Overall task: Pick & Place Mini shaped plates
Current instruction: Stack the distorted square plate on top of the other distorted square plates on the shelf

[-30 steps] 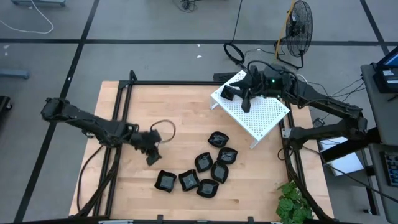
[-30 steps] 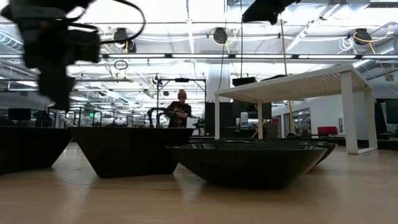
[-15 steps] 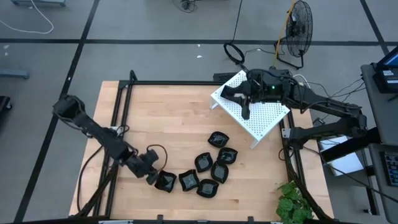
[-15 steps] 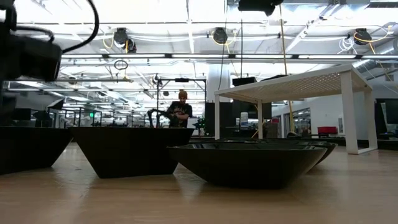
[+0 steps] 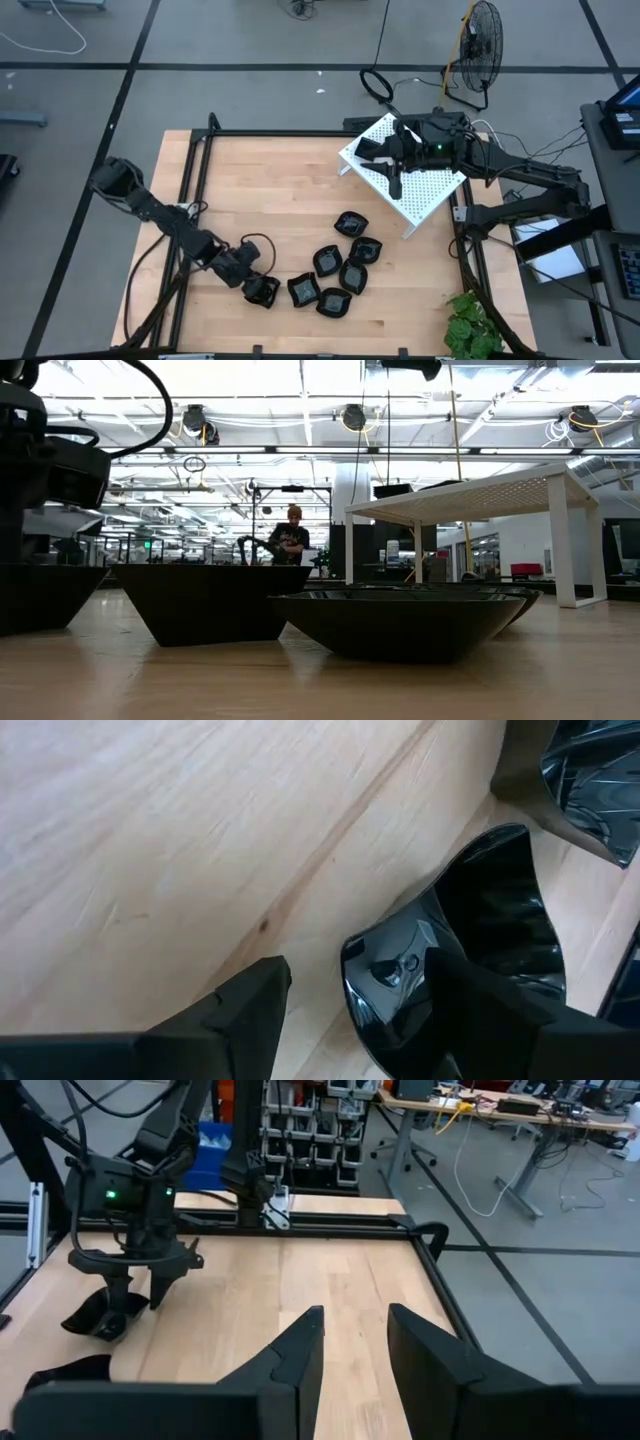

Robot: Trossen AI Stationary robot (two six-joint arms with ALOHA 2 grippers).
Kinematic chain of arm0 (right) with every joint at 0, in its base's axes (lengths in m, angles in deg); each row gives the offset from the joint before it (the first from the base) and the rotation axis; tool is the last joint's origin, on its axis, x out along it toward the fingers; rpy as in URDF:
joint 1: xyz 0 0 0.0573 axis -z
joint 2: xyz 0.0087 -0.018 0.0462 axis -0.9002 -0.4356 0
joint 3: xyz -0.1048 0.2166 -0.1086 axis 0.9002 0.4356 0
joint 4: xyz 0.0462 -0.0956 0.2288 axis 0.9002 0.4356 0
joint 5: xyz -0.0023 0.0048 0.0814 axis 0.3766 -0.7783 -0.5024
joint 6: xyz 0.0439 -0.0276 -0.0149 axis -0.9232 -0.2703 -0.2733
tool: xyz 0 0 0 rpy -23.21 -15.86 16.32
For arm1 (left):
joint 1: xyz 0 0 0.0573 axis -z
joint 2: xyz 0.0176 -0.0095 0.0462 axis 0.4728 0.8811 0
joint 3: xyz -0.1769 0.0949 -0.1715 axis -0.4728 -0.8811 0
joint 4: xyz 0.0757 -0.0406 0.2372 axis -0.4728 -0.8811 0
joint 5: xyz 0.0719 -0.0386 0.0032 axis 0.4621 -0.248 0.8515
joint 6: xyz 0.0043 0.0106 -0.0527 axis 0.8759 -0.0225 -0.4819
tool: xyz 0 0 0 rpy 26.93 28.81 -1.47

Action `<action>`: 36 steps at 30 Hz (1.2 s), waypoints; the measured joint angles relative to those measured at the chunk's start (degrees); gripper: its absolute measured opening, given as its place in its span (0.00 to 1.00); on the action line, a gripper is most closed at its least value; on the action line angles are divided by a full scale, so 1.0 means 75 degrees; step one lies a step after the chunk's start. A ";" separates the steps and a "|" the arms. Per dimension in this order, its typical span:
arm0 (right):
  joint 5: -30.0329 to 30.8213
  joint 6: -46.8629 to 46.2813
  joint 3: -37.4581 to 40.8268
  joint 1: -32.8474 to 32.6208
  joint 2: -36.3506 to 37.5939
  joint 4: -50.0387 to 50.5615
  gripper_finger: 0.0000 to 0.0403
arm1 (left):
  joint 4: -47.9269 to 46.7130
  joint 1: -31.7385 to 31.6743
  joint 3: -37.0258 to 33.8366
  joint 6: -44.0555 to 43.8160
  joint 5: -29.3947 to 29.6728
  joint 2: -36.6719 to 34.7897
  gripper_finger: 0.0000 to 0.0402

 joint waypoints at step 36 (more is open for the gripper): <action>0.0006 0.0205 0.0000 -0.0087 0.0000 0.0012 0.25 | -0.0105 -0.3721 0.0109 0.4625 -0.0037 -0.0116 0.02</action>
